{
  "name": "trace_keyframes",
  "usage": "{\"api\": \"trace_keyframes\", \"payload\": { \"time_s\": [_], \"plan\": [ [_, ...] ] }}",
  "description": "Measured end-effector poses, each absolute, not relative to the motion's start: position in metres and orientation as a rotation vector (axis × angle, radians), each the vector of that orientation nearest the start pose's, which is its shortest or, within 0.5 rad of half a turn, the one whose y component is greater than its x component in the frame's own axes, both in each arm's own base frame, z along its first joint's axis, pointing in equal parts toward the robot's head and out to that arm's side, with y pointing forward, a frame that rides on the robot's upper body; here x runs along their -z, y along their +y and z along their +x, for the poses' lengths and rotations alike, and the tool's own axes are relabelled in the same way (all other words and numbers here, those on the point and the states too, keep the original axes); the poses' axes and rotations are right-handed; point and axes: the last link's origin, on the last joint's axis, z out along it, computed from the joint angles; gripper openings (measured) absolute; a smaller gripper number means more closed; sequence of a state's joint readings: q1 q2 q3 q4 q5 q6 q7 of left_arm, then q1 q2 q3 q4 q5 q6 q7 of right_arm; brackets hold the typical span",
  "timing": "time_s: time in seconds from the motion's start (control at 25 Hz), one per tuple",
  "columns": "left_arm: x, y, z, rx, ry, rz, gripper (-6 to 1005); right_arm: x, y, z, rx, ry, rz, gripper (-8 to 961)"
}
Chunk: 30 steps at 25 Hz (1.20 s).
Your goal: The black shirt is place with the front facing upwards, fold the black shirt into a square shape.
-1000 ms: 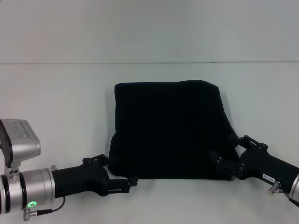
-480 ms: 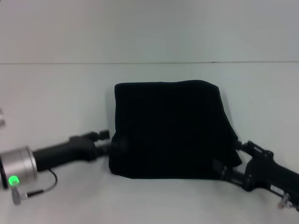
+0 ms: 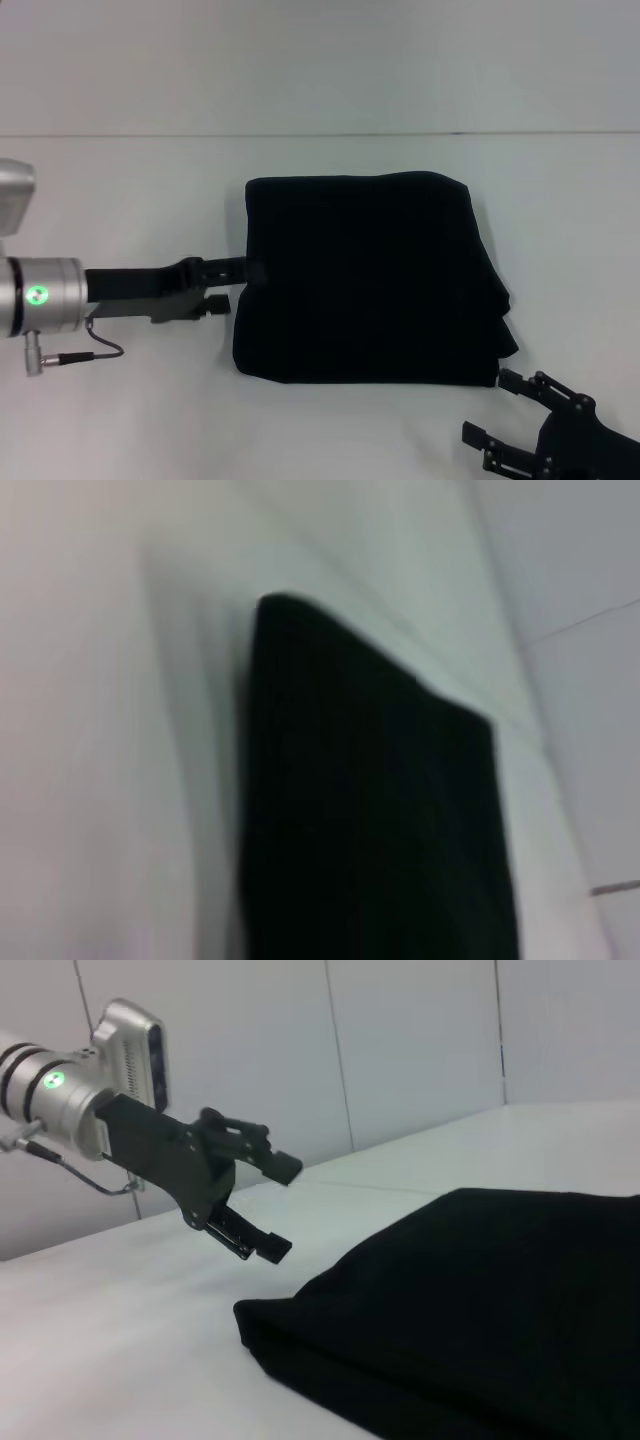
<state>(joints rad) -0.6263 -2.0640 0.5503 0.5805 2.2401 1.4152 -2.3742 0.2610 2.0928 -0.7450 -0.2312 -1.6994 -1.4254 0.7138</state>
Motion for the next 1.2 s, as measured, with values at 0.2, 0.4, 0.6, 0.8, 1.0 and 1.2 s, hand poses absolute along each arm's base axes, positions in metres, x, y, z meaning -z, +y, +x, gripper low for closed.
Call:
{"api": "trace_keyframes", "payload": {
  "time_s": [0.2,0.4,0.6,0.8,1.0,1.2],
  "plan": [
    [0.012,0.362,-0.282,0.528,-2.046,-2.08,932,0.063,0.22,0.341,-0.74,0.613,-2.444,897],
    [0.013,0.364,-0.287,0.504,-2.065,-2.021,933,0.063,0.219,0.341,-0.737,0.615,-2.447,897],
    [0.023,0.364,-0.286,0.492,-2.082,-2.013,933,0.063,0.221,0.34,-0.738,0.611,-2.449,896],
    [0.031,0.367,-0.278,0.506,-2.09,-2.028,932,0.063,0.221,0.34,-0.736,0.609,-2.45,896],
    [0.039,0.37,-0.269,0.492,-2.08,-2.057,933,0.063,0.222,0.34,-0.736,0.609,-2.45,896],
    [0.041,0.371,-0.269,0.485,-2.07,-2.059,927,0.063,0.222,0.34,-0.74,0.612,-2.45,896]
  ]
}}
